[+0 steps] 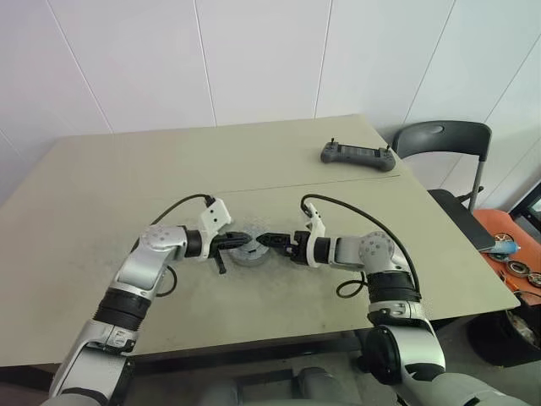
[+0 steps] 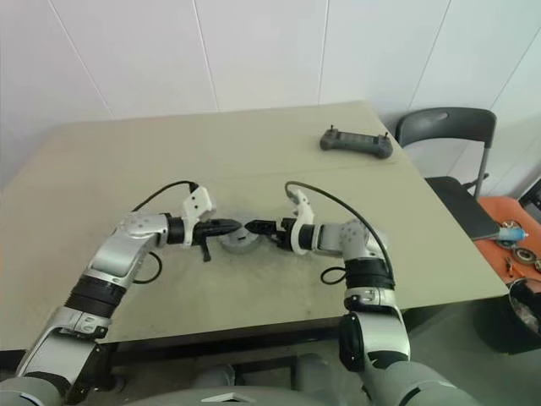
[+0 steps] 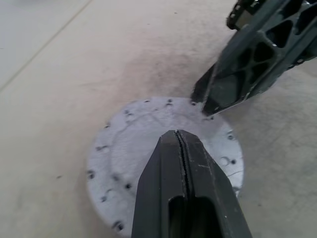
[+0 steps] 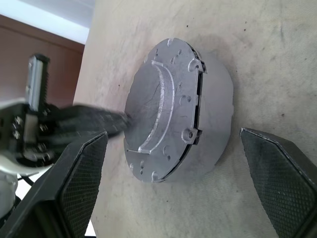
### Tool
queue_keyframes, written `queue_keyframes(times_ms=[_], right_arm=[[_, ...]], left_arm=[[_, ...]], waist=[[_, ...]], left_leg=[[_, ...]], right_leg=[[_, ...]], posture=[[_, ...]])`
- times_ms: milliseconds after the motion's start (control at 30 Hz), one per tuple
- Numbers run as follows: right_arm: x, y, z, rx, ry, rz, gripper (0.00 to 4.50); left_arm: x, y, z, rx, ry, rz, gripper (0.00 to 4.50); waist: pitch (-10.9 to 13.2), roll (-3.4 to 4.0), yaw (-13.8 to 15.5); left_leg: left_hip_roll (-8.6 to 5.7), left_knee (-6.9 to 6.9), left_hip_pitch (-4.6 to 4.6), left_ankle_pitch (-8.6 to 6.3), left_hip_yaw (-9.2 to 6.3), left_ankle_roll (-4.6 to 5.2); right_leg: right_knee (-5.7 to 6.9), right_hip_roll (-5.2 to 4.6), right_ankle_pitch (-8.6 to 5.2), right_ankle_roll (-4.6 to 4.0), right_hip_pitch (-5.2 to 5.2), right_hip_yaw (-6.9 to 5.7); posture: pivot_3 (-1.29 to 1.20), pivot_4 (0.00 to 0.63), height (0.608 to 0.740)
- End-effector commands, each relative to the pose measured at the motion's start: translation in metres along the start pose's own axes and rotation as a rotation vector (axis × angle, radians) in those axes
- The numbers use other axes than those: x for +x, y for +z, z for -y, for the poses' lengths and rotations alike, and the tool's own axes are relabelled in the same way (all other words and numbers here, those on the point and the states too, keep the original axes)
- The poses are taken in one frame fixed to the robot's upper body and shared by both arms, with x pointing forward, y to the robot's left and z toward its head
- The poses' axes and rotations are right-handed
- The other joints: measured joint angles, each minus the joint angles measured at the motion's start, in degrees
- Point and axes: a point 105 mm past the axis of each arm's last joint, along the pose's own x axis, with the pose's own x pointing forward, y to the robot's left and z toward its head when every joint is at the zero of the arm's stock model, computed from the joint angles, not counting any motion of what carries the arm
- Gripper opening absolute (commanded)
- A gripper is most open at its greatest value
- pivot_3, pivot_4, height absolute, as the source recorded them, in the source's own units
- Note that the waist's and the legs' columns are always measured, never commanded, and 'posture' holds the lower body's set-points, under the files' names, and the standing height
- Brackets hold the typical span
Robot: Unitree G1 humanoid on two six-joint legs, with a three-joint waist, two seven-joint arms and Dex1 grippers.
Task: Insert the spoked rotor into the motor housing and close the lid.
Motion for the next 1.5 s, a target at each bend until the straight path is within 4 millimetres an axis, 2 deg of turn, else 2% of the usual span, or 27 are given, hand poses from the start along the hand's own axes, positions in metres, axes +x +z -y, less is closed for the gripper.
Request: queue_keyframes(times_ms=[33,133,333,533,800,1033,1500], right_arm=[[0.003,-0.004,-0.008,0.005,0.030,-0.012,4.46],[0.003,-0.004,-0.010,0.014,0.039,-0.019,4.46],[0.003,-0.006,-0.017,0.027,0.073,-0.030,4.46],[0.008,-0.008,-0.023,0.084,0.115,-0.024,4.46],[0.023,-0.009,-0.032,0.137,0.132,0.012,4.46],[0.020,-0.009,-0.030,0.140,0.126,0.009,4.46],[0.020,-0.010,-0.036,0.129,0.156,0.001,4.46]], left_arm=[[-0.003,0.007,-0.003,0.061,0.016,-0.023,0.00],[-0.004,-0.004,-0.007,0.085,0.032,-0.088,0.00],[0.004,-0.004,-0.010,0.100,0.070,-0.074,0.00],[0.014,-0.003,0.004,0.073,0.034,-0.067,0.00],[0.011,0.000,0.000,0.084,0.050,-0.079,0.00],[0.000,-0.007,-0.006,0.078,0.079,-0.105,0.00],[-0.007,-0.009,-0.005,0.072,0.122,-0.136,0.00]], waist=[[0.00,0.00,0.01],[0.00,0.00,0.03],[0.00,0.00,0.12],[0.00,0.00,0.05],[0.00,0.00,-0.86],[0.00,0.00,-1.76],[0.01,0.01,-1.77]], left_leg=[[0.00,0.02,0.01,0.00,0.00,0.00],[-0.01,0.04,0.06,0.00,0.02,0.00],[-0.02,0.07,0.11,0.00,0.01,0.00],[-0.01,0.02,0.08,0.00,0.02,0.00],[0.05,0.02,0.23,0.00,0.01,0.00],[0.04,0.00,0.19,0.00,-0.02,0.00],[0.04,-0.02,0.17,0.00,-0.02,0.00]], right_leg=[[0.00,0.00,-0.01,-0.01,0.02,0.00],[0.00,-0.01,-0.02,-0.03,0.08,0.01],[-0.01,-0.03,-0.03,-0.04,0.15,0.01],[-0.01,-0.02,-0.01,-0.02,0.11,0.01],[0.09,0.06,-0.01,-0.06,0.11,0.01],[0.09,0.05,0.00,-0.07,0.09,0.01],[0.09,0.05,0.00,-0.08,0.04,0.01]], posture=[[0.00,0.000,0.740],[0.00,0.000,0.740],[0.00,0.000,0.740],[0.00,0.000,0.740],[0.00,0.000,0.740],[0.00,0.000,0.740],[0.00,0.000,0.740]])
